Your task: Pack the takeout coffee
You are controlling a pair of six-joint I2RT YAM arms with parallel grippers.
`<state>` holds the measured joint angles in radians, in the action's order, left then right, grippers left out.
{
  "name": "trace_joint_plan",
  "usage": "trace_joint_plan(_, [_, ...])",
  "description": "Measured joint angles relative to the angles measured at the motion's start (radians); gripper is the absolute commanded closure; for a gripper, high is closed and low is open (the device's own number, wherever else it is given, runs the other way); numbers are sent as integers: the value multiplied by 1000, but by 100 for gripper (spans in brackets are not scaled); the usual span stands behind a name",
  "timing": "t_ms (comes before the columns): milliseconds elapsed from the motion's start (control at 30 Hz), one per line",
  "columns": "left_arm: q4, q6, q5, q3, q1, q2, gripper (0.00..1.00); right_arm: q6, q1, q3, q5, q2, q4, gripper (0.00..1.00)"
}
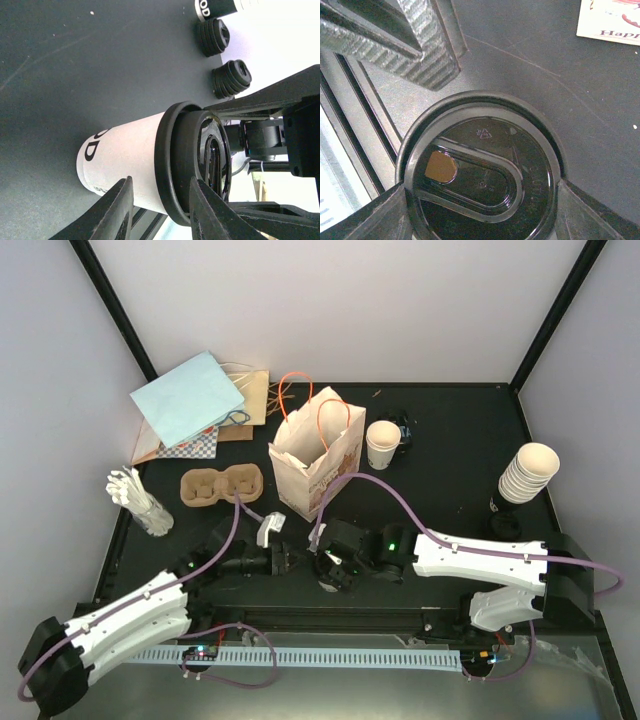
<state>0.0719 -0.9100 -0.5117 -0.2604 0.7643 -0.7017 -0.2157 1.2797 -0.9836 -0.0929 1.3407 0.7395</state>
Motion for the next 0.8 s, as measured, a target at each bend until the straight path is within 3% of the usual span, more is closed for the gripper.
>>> trace_joint_plan(200, [-27,-15,9,22,-7,-3,69,0,0,0,0,1,0,36])
trace_joint_plan(533, [-89,-15,-69,19,-17,-209,72,0,1,-1,0,3,-1,36])
trace_joint_plan(800, [-64,-22,-10,18,-18,-45,71,0,2,-4,-1,6,2,36])
